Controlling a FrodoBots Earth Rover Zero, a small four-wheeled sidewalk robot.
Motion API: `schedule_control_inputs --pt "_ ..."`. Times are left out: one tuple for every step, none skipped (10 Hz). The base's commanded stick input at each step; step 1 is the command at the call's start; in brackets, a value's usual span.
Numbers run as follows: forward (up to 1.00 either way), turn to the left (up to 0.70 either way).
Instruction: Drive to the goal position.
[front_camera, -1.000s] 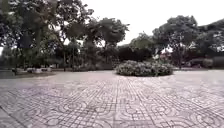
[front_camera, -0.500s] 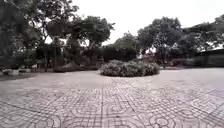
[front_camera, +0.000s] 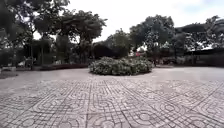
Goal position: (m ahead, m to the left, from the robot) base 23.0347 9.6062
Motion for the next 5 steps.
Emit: schedule_control_inputs --pt "1.0 -0.27" --pt "1.0 -0.27" --pt "1.0 -0.27" --pt "1.0 -0.27" --pt "1.0 -0.27"
